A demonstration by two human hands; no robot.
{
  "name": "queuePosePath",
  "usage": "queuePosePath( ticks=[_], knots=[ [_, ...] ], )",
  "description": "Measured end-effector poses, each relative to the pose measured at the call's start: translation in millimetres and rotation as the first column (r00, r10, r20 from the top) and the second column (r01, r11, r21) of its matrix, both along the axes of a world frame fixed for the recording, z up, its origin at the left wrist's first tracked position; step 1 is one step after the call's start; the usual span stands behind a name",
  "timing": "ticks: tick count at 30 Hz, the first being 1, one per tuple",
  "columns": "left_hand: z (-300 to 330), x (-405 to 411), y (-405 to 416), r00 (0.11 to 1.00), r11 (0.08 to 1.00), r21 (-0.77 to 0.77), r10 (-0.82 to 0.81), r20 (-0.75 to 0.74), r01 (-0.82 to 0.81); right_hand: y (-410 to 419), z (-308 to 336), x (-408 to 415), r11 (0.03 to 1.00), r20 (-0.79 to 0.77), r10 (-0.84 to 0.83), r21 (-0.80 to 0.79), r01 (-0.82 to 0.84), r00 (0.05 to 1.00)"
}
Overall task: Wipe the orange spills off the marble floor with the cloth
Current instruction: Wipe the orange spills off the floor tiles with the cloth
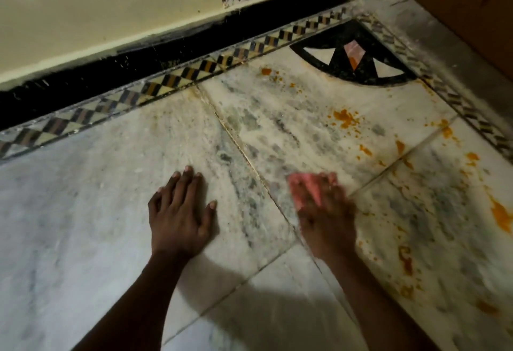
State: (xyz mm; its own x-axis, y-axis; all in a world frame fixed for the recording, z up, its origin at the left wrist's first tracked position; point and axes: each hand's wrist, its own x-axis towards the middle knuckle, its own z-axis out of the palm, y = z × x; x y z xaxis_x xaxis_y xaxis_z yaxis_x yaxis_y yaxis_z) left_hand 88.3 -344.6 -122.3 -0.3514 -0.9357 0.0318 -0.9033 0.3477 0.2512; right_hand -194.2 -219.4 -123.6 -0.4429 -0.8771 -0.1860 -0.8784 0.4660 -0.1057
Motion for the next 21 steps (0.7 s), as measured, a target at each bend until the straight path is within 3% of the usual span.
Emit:
queuePosePath(
  ticks=[2, 7, 11, 13, 15, 18, 21],
  knots=[
    [0, 0, 1, 1.000, 1.000, 0.009, -0.008, -0.001, 0.008, -12, 3, -15, 0.991, 0.006, -0.137, 0.005, 0.137, 0.991],
    [-3, 1, -2, 1.000, 1.000, 0.020, -0.013, -0.007, 0.014, -67, -4, 8, 0.981, 0.035, -0.189, -0.047, 0.191, 0.981],
    [-6, 3, -3, 1.000, 0.999, 0.031, -0.029, -0.011, 0.029, -72, -4, 40, 0.994, 0.038, 0.038, -0.103, -0.033, 0.999],
    [-3, 3, -2, 0.999, 0.999, 0.027, -0.031, -0.014, 0.032, -34, -5, 54, 0.973, 0.020, 0.191, -0.137, -0.186, 0.981],
    [-1, 3, -1, 0.999, 0.999, 0.039, -0.030, -0.013, 0.031, 12, 4, 48, 0.968, 0.015, 0.239, -0.088, -0.237, 0.971],
    [-3, 4, -3, 0.999, 0.999, 0.041, -0.032, -0.018, 0.032, 27, 3, 1, 0.998, -0.012, -0.026, -0.054, 0.025, 1.000],
    [-6, 3, -3, 0.999, 0.999, 0.031, -0.032, -0.008, 0.032, -26, 2, -24, 0.957, 0.043, -0.276, -0.086, 0.278, 0.960]
  ],
)
